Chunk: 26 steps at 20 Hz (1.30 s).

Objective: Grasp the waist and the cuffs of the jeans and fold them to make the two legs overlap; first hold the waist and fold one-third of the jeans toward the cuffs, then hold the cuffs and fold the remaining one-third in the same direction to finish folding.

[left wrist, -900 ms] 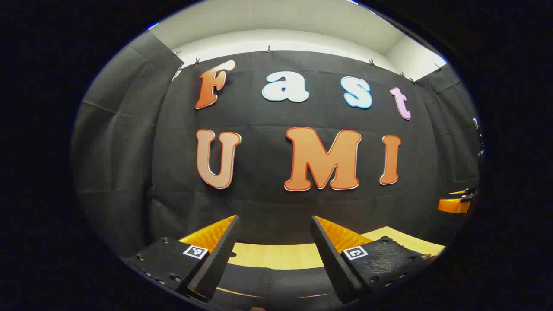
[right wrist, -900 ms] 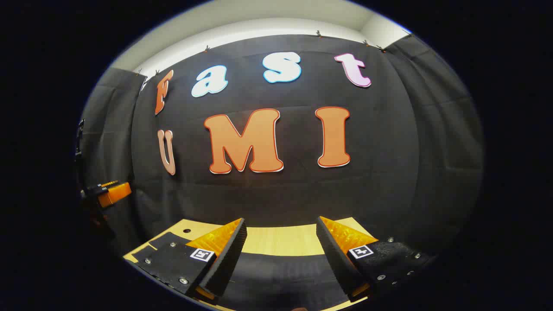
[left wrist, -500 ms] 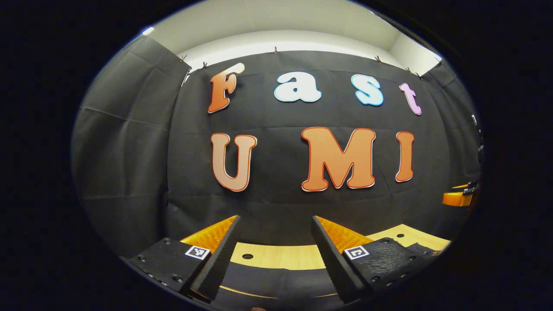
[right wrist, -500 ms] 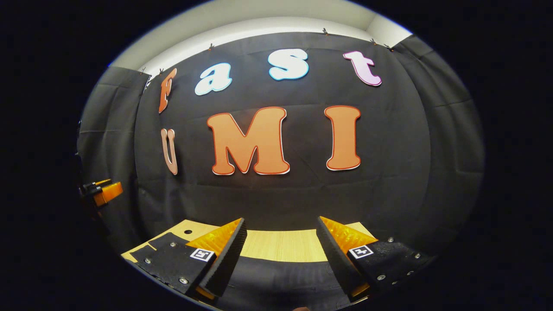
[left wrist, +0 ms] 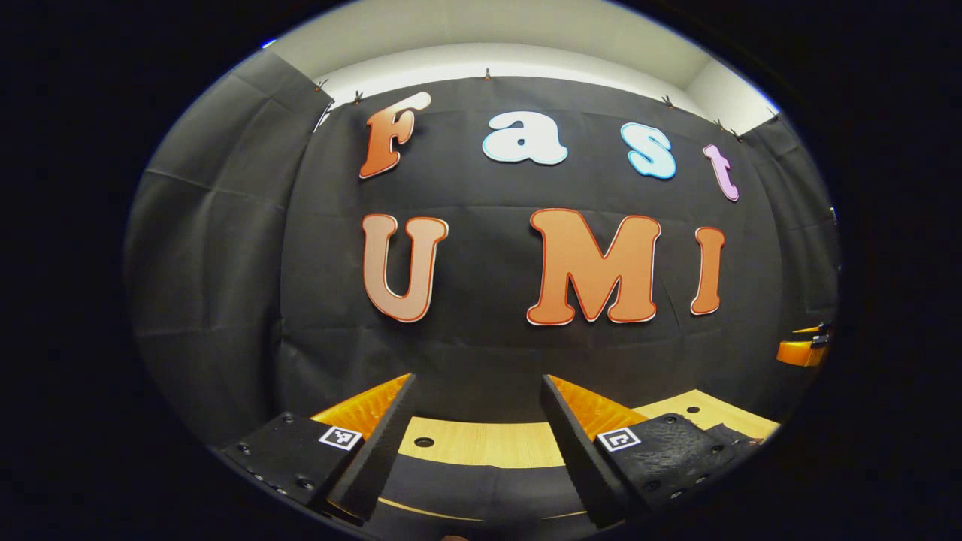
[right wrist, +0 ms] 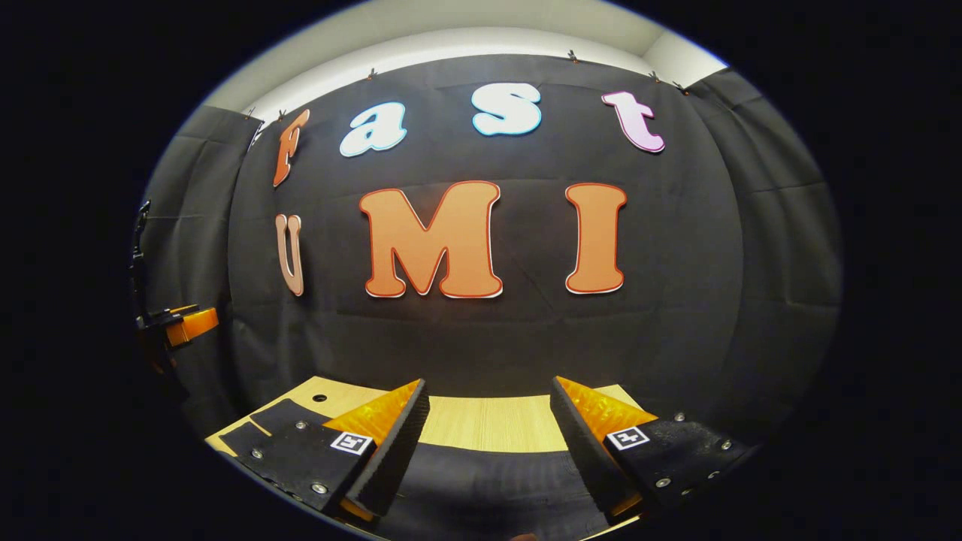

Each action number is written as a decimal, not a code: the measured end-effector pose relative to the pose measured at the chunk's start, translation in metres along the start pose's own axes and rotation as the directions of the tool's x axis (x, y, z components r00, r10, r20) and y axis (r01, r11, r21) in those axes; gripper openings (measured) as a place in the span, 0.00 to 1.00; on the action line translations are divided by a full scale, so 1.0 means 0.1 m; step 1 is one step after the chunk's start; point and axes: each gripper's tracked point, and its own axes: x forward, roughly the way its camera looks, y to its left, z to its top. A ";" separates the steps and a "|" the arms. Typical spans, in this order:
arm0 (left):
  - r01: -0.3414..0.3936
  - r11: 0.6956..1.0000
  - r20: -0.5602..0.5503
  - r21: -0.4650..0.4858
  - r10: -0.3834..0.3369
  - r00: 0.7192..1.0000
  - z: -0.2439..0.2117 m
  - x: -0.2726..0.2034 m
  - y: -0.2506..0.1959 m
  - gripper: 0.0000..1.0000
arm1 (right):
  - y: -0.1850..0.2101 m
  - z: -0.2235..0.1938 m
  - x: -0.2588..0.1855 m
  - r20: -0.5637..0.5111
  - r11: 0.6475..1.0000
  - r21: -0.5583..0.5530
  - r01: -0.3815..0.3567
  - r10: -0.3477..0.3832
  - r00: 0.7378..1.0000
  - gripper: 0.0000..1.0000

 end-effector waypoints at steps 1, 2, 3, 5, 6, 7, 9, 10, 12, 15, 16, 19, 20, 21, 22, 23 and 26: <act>-0.010 1.000 0.003 0.006 0.010 1.000 0.00 -0.04 0.03 0.98 | 0.01 -0.01 0.00 -0.005 1.000 -0.005 -0.008 0.008 1.000 0.98; -0.023 1.000 0.003 0.018 0.023 1.000 -0.01 -0.08 0.06 0.98 | 0.02 -0.01 0.00 -0.006 1.000 -0.007 -0.014 0.014 1.000 0.98; -0.033 0.999 -0.005 0.027 0.033 0.999 -0.06 -0.11 0.10 0.98 | 0.03 -0.01 0.01 -0.010 1.000 -0.007 -0.021 0.021 1.000 0.98; -0.057 0.998 -0.040 0.019 0.058 0.998 -0.18 -0.17 0.19 0.96 | 0.07 -0.04 0.04 -0.021 0.999 0.000 -0.038 0.038 0.999 0.98; -0.077 0.997 -0.053 0.014 0.077 0.996 -0.24 -0.20 0.27 0.98 | 0.10 -0.07 0.04 -0.027 0.999 0.008 -0.047 0.047 0.999 0.98; -0.097 0.995 -0.064 0.014 0.098 0.993 -0.30 -0.24 0.36 0.98 | 0.14 -0.09 0.06 -0.035 0.998 0.016 -0.055 0.056 0.998 0.98; -0.124 0.992 -0.102 0.013 0.124 0.987 -0.47 -0.31 0.51 0.98 | 0.19 -0.15 0.11 -0.053 0.997 0.023 -0.071 0.072 0.996 0.98; -0.123 0.992 -0.129 -0.004 0.122 0.984 -0.56 -0.34 0.55 0.96 | 0.23 -0.18 0.12 -0.060 0.996 0.023 -0.081 0.082 0.995 0.98; -0.134 0.989 -0.188 -0.057 0.122 0.975 -0.78 -0.40 0.66 0.98 | 0.32 -0.22 0.16 -0.073 0.995 0.020 -0.101 0.102 0.992 0.97; -0.184 0.969 -0.286 -0.165 0.132 0.949 -1.17 -0.56 0.88 0.98 | 0.47 -0.28 0.23 -0.099 0.990 0.014 -0.140 0.141 0.985 0.97; -0.210 0.955 -0.322 -0.208 0.136 0.937 -1.32 -0.60 0.96 0.98 | 0.51 -0.32 0.25 -0.111 0.989 0.017 -0.149 0.150 0.983 0.98; -0.288 0.906 -0.425 -0.310 0.138 0.894 -1.79 -0.82 1.10 0.96 | 0.60 -0.41 0.31 -0.149 0.984 0.037 -0.172 0.175 0.973 0.97; -0.320 0.880 -0.472 -0.350 0.129 0.872 -1.97 -0.89 1.12 0.98 | 0.63 -0.46 0.33 -0.165 0.983 0.047 -0.178 0.183 0.969 1.00; -0.360 0.847 -0.526 -0.391 0.115 0.843 -2.16 -1.02 1.12 0.98 | 0.64 -0.52 0.35 -0.194 0.982 0.058 -0.180 0.188 0.963 0.97; -0.394 0.812 -0.569 -0.430 0.095 0.817 -2.34 -1.08 1.12 0.98 | 0.67 -0.59 0.37 -0.218 0.980 0.069 -0.186 0.197 0.956 0.97; -0.429 0.782 -0.604 -0.453 0.085 0.793 -2.55 -1.15 1.14 0.98 | 0.68 -0.63 0.38 -0.240 0.979 0.078 -0.188 0.201 0.950 1.00; -0.530 0.696 -0.679 -0.485 0.083 0.729 -2.99 -1.37 1.24 0.96 | 0.62 -0.80 0.41 -0.301 0.981 0.104 -0.166 0.190 0.935 0.98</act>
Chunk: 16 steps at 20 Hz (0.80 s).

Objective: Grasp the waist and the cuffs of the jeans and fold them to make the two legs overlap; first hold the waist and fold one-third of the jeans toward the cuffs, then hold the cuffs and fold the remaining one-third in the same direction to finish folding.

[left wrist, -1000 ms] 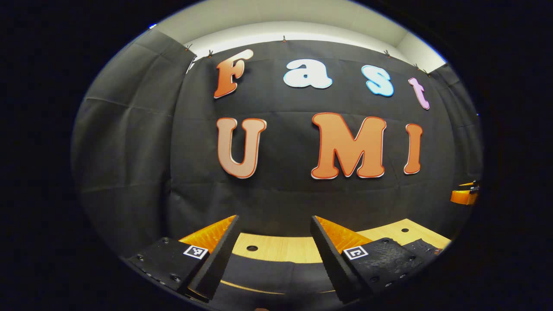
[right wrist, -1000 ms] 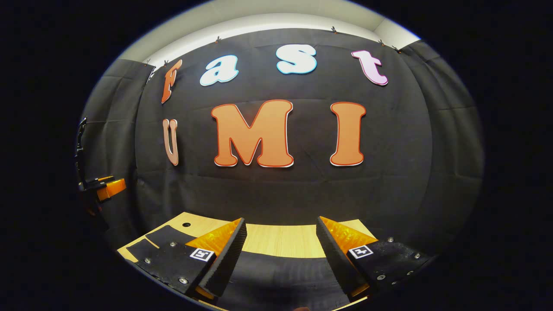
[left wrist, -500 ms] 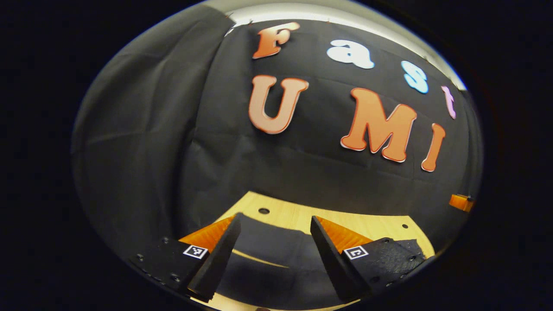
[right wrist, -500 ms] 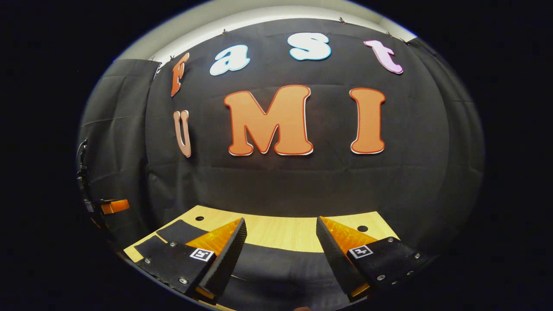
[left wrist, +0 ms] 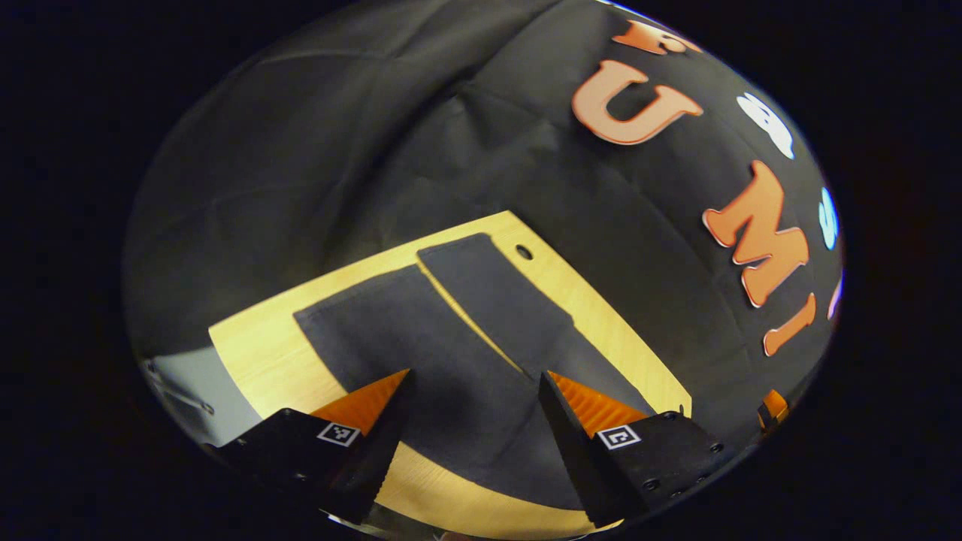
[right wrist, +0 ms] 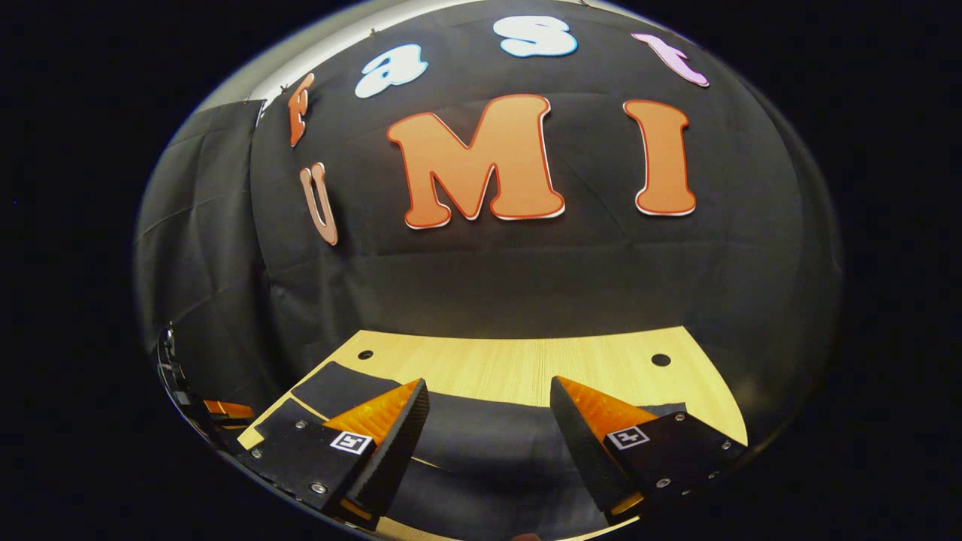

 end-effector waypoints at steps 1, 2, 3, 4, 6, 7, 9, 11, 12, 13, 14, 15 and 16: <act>-0.010 0.998 -0.024 -0.063 0.008 1.000 -0.06 -0.01 0.10 0.98 | -0.04 -0.05 0.03 -0.019 1.000 0.005 0.014 -0.014 1.000 0.98; -0.021 0.992 -0.056 -0.127 0.014 0.998 -0.12 -0.01 0.17 0.98 | -0.07 -0.07 0.04 -0.037 1.000 0.008 0.028 -0.027 0.999 0.98; -0.031 0.983 -0.085 -0.182 0.016 0.996 -0.18 0.00 0.27 0.98 | -0.09 -0.11 0.05 -0.055 0.999 0.015 0.034 -0.033 0.998 0.98; -0.055 0.973 -0.098 -0.224 0.034 0.995 -0.23 0.03 0.34 0.98 | -0.09 -0.12 0.05 -0.065 0.999 0.023 0.033 -0.032 0.997 0.98; -0.069 0.954 -0.137 -0.292 0.030 0.990 -0.37 0.08 0.42 0.98 | -0.11 -0.13 0.07 -0.073 0.999 0.030 0.037 -0.034 0.997 0.98; -0.086 0.944 -0.155 -0.318 0.038 0.987 -0.43 0.11 0.49 0.98 | -0.12 -0.13 0.07 -0.078 0.999 0.030 0.041 -0.038 0.996 0.98; -0.119 0.927 -0.189 -0.355 0.054 0.981 -0.51 0.15 0.62 0.98 | -0.16 -0.12 0.07 -0.088 0.998 0.031 0.052 -0.049 0.995 0.98; -0.157 0.913 -0.225 -0.377 0.074 0.972 -0.61 0.22 0.71 0.98 | -0.16 -0.12 0.09 -0.091 0.998 0.034 0.057 -0.054 0.994 0.98; -0.169 0.904 -0.233 -0.392 0.080 0.969 -0.62 0.25 0.75 0.99 | -0.17 -0.12 0.09 -0.095 0.997 0.035 0.061 -0.058 0.994 0.98; -0.183 0.894 -0.246 -0.408 0.086 0.966 -0.65 0.31 0.80 0.98 | -0.18 -0.14 0.08 -0.102 0.997 0.035 0.065 -0.061 0.993 0.98; -0.209 0.885 -0.265 -0.416 0.102 0.959 -0.69 0.35 0.87 0.98 | -0.19 -0.15 0.07 -0.112 0.997 0.035 0.068 -0.064 0.992 0.98; -0.224 0.877 -0.273 -0.425 0.112 0.956 -0.70 0.35 0.91 0.96 | -0.20 -0.17 0.06 -0.118 0.997 0.035 0.074 -0.069 0.991 0.98; -0.215 0.869 -0.260 -0.445 0.104 0.960 -0.65 0.39 0.91 0.96 | -0.22 -0.17 0.06 -0.121 0.996 0.034 0.081 -0.077 0.990 0.98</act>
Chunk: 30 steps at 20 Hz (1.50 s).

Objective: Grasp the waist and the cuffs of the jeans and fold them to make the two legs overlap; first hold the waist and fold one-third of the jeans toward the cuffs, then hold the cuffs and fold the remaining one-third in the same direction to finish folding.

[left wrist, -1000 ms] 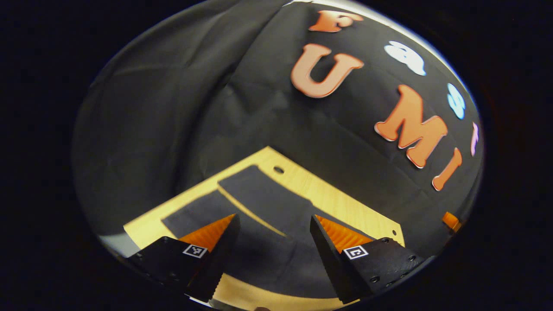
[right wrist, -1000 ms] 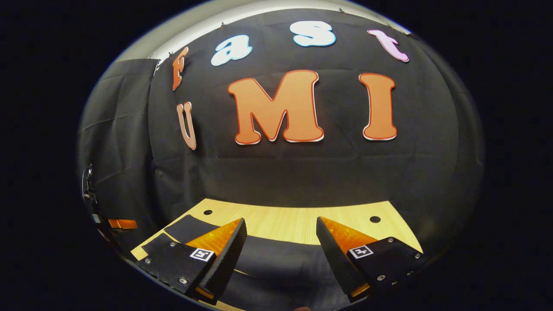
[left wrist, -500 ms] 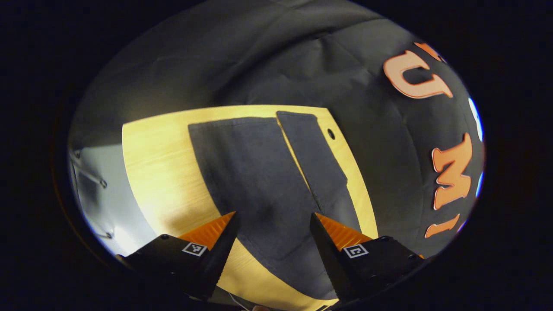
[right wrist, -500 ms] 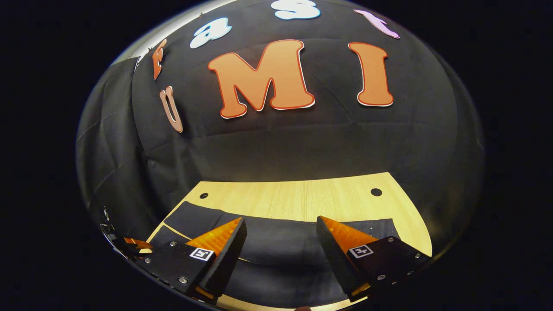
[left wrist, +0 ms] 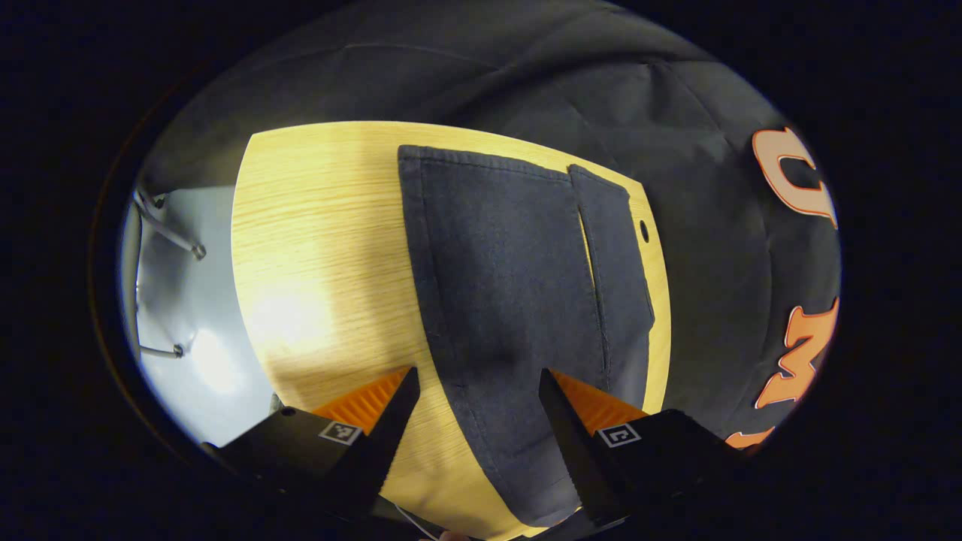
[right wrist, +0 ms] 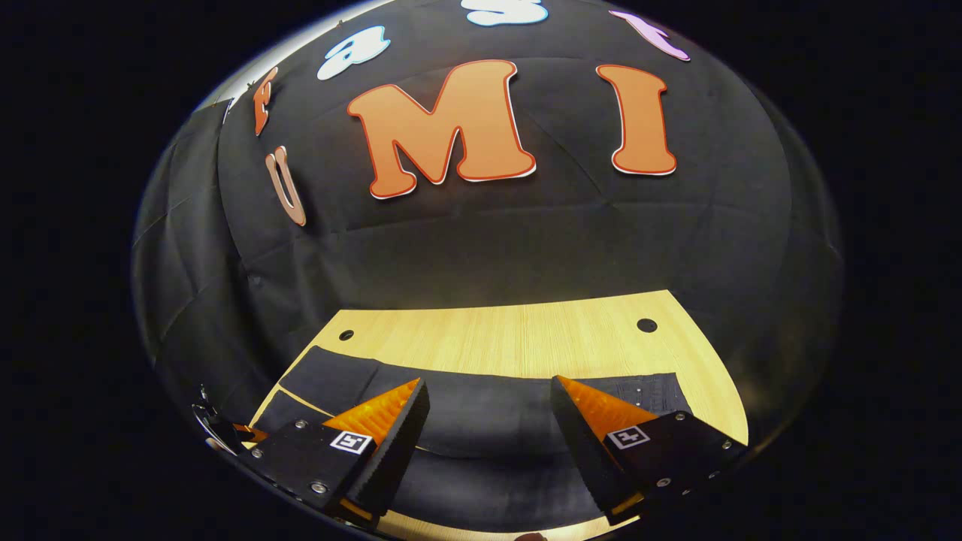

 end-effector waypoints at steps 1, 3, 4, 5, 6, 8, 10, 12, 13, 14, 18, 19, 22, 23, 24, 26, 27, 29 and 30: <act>0.010 1.000 0.001 -0.023 -0.010 1.000 0.02 -0.02 0.01 0.96 | -0.04 0.00 0.00 0.000 1.000 -0.002 0.009 -0.009 1.000 0.98; 0.032 0.997 -0.007 -0.065 -0.033 0.999 0.03 0.02 -0.03 0.97 | -0.08 -0.02 -0.01 -0.011 1.000 0.000 0.023 -0.023 1.000 0.98; 0.045 0.996 -0.009 -0.079 -0.046 0.999 0.06 0.05 -0.06 0.96 | -0.09 -0.02 0.00 -0.018 1.000 0.009 0.023 -0.023 1.000 0.98; 0.057 0.995 -0.007 -0.086 -0.058 0.998 0.07 0.08 -0.11 0.95 | -0.08 -0.02 0.01 -0.020 1.000 0.017 0.023 -0.022 1.000 0.98; 0.080 0.993 -0.007 -0.088 -0.081 0.997 0.09 0.11 -0.18 0.95 | -0.07 -0.02 0.00 -0.023 0.999 0.023 0.022 -0.021 1.000 0.98; 0.125 0.988 -0.015 -0.088 -0.126 0.992 0.09 0.21 -0.34 0.95 | -0.06 -0.04 -0.01 -0.034 0.999 0.036 0.014 -0.013 0.999 0.98; 0.159 0.983 -0.037 -0.091 -0.163 0.986 0.12 0.32 -0.52 0.93 | -0.07 -0.03 -0.03 -0.042 0.999 0.050 0.012 -0.010 0.999 0.98; 0.201 0.977 -0.052 -0.070 -0.204 0.978 0.09 0.44 -0.65 0.91 | -0.08 0.01 -0.05 -0.035 0.998 0.059 0.018 -0.016 0.999 0.98; 0.189 0.980 -0.054 -0.068 -0.192 0.980 0.09 0.52 -0.65 0.86 | -0.09 0.01 -0.06 -0.035 0.998 0.064 0.020 -0.017 0.999 0.98; 0.138 0.988 -0.060 -0.068 -0.142 0.988 0.04 0.61 -0.55 0.59 | -0.08 0.02 -0.08 -0.036 0.997 0.070 0.020 -0.017 0.999 0.98; 0.102 0.991 -0.051 -0.082 -0.107 0.993 0.07 0.52 -0.52 0.02 | -0.16 -0.07 -0.19 -0.024 0.998 0.059 0.012 -0.010 1.000 0.98; 0.105 0.993 -0.047 -0.053 -0.108 0.993 0.06 0.47 -0.53 0.02 | -0.19 -0.15 -0.23 -0.039 0.996 0.088 0.003 0.000 0.999 0.98; 0.108 0.994 -0.047 0.010 -0.107 0.993 0.05 0.38 -0.63 0.02 | -0.39 -0.42 -0.35 -0.087 0.964 0.267 0.003 0.020 0.996 0.98; 0.113 0.993 -0.052 0.015 -0.112 0.992 0.05 0.37 -0.68 0.02 | -0.51 -0.52 -0.38 -0.108 0.945 0.326 0.020 0.016 0.994 0.98; 0.112 0.994 -0.055 0.019 -0.110 0.992 0.05 0.35 -0.72 0.02 | -0.64 -0.65 -0.44 -0.123 0.921 0.387 0.041 0.007 0.992 0.98; 0.101 0.995 -0.066 0.022 -0.100 0.993 0.06 0.39 -0.72 0.02 | -1.00 -0.93 -0.55 -0.148 0.861 0.493 0.125 -0.059 0.987 0.98; 0.094 0.995 -0.075 0.024 -0.092 0.993 0.04 0.39 -0.70 0.02 | -1.20 -1.09 -0.59 -0.166 0.819 0.548 0.171 -0.094 0.982 0.99; 0.079 0.996 -0.085 0.036 -0.075 0.994 0.03 0.40 -0.69 0.02 | -1.46 -1.43 -0.68 -0.214 0.708 0.669 0.227 -0.110 0.971 0.98; 0.072 0.996 -0.089 0.043 -0.068 0.994 0.03 0.39 -0.70 0.02 | -1.57 -1.62 -0.73 -0.237 0.648 0.720 0.248 -0.106 0.966 0.98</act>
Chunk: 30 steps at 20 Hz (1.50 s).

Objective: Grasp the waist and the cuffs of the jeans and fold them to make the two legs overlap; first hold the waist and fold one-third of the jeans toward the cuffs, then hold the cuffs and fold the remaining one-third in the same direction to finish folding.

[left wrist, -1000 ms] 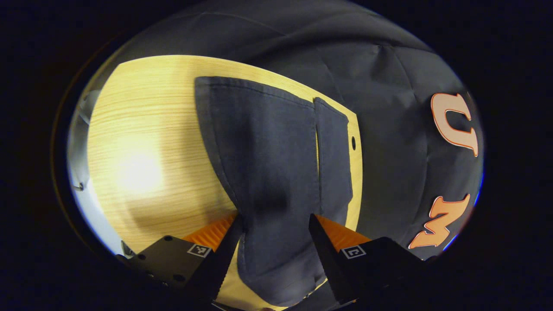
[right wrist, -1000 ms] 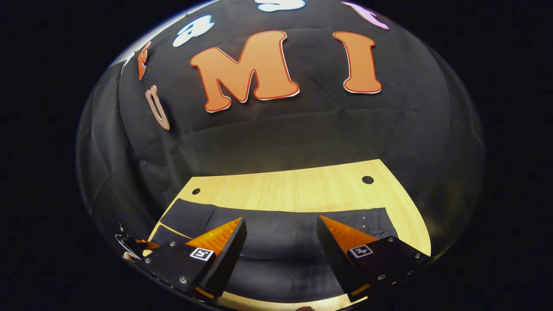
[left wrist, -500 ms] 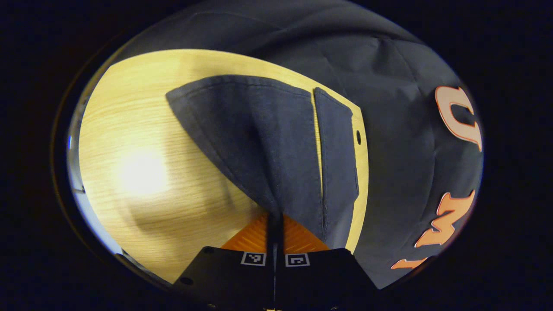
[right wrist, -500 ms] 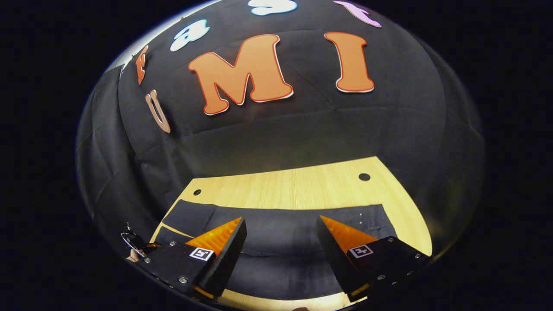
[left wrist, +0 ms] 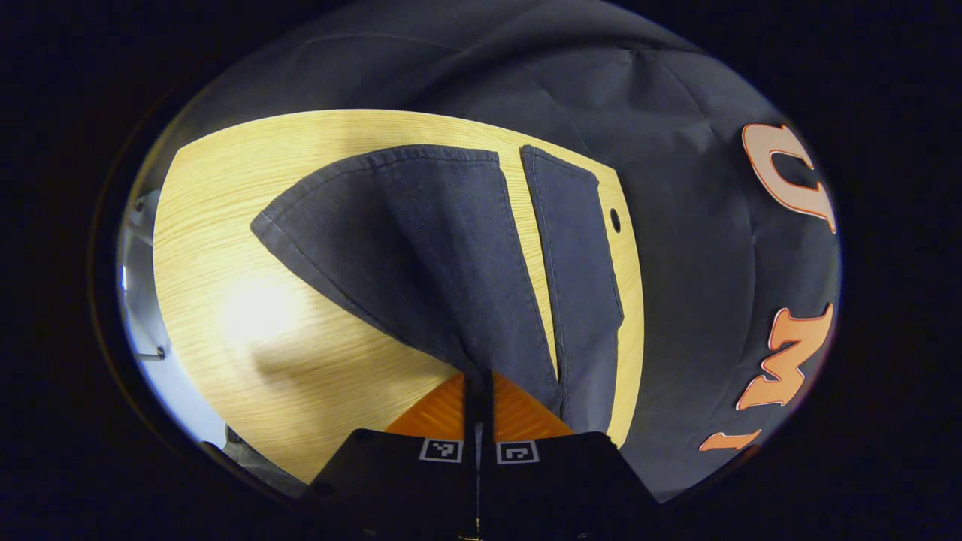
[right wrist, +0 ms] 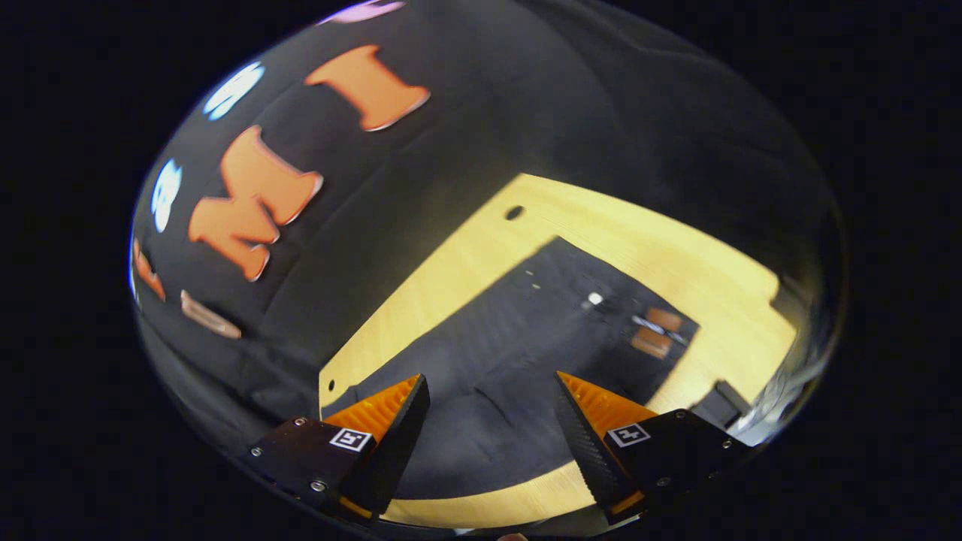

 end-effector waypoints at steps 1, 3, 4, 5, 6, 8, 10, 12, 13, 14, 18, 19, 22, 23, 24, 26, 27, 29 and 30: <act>-0.009 1.000 -0.004 0.014 0.009 1.000 -0.01 -0.02 0.01 0.02 | -0.22 -0.06 0.05 -0.015 0.997 0.070 0.015 -0.014 1.000 0.98; -0.023 0.999 -0.009 0.035 0.023 1.000 -0.01 -0.05 0.00 0.02 | -0.60 -0.14 0.14 -0.042 0.986 0.154 0.071 -0.065 0.997 0.98; -0.030 0.999 -0.011 0.044 0.030 0.999 0.00 -0.04 0.00 0.02 | -0.78 -0.21 0.23 -0.061 0.978 0.180 0.105 -0.096 0.994 0.98; -0.038 0.998 -0.011 0.053 0.038 0.999 -0.01 -0.04 -0.01 0.02 | -0.93 -0.25 0.31 -0.085 0.969 0.204 0.142 -0.127 0.988 0.98; -0.045 0.997 -0.012 0.060 0.046 0.999 -0.01 -0.04 0.00 0.02 | -1.03 -0.27 0.36 -0.102 0.957 0.230 0.179 -0.160 0.982 0.98; -0.055 0.996 -0.013 0.075 0.056 0.998 0.00 -0.07 -0.01 0.02 | -1.23 -0.28 0.46 -0.109 0.942 0.260 0.210 -0.187 0.976 0.99; -0.066 0.995 -0.016 0.077 0.068 0.998 -0.01 -0.05 -0.01 0.02 | -1.34 -0.30 0.56 -0.129 0.928 0.290 0.235 -0.205 0.970 0.98; -0.067 0.995 -0.015 0.077 0.069 0.998 -0.01 -0.04 -0.01 0.02 | -1.43 -0.29 0.65 -0.142 0.914 0.317 0.251 -0.216 0.966 0.98; -0.068 0.995 -0.015 0.077 0.069 0.997 -0.01 -0.04 -0.01 0.02 | -1.42 -0.28 0.69 -0.143 0.912 0.327 0.247 -0.210 0.967 0.98; -0.069 0.995 -0.015 0.075 0.070 0.997 0.00 -0.04 -0.01 0.02 | -1.42 -0.27 0.72 -0.147 0.913 0.326 0.247 -0.209 0.967 0.99; -0.069 0.996 -0.025 0.062 0.070 0.997 -0.01 -0.03 0.00 0.02 | -1.34 -0.24 0.82 -0.150 0.931 0.281 0.231 -0.195 0.969 0.97; -0.067 0.996 -0.026 0.061 0.069 0.997 -0.01 -0.03 0.00 0.02 | -1.32 -0.23 0.85 -0.151 0.936 0.264 0.231 -0.197 0.969 0.96; -0.056 0.997 -0.033 0.060 0.058 0.998 -0.02 -0.03 0.01 0.02 | -1.41 -0.26 0.84 -0.146 0.951 0.158 0.265 -0.243 0.959 0.84; -0.053 0.997 -0.032 0.055 0.054 0.998 -0.02 -0.03 0.00 0.02 | -1.45 -0.25 0.88 -0.126 0.951 0.131 0.279 -0.263 0.957 0.72; -0.048 0.998 -0.034 0.048 0.049 0.998 -0.02 -0.02 0.01 0.02 | -1.48 -0.23 0.92 -0.108 0.952 0.114 0.285 -0.274 0.956 0.55; -0.040 0.999 -0.035 0.034 0.041 0.999 -0.02 -0.03 0.02 0.02 | -1.43 -0.27 0.95 -0.130 0.957 0.163 0.240 -0.221 0.967 0.23; -0.038 0.999 -0.034 0.029 0.039 0.999 -0.02 -0.03 0.02 0.02 | -1.42 -0.27 0.95 -0.136 0.955 0.193 0.226 -0.202 0.970 0.06; -0.033 0.999 -0.024 0.035 0.034 0.999 0.00 -0.04 0.00 0.02 | -1.41 -0.28 0.93 -0.145 0.960 0.185 0.212 -0.186 0.972 0.06; -0.029 0.999 -0.021 0.041 0.029 0.999 0.00 -0.05 -0.02 0.02 | -1.37 -0.26 0.86 -0.143 0.964 0.173 0.203 -0.179 0.973 0.06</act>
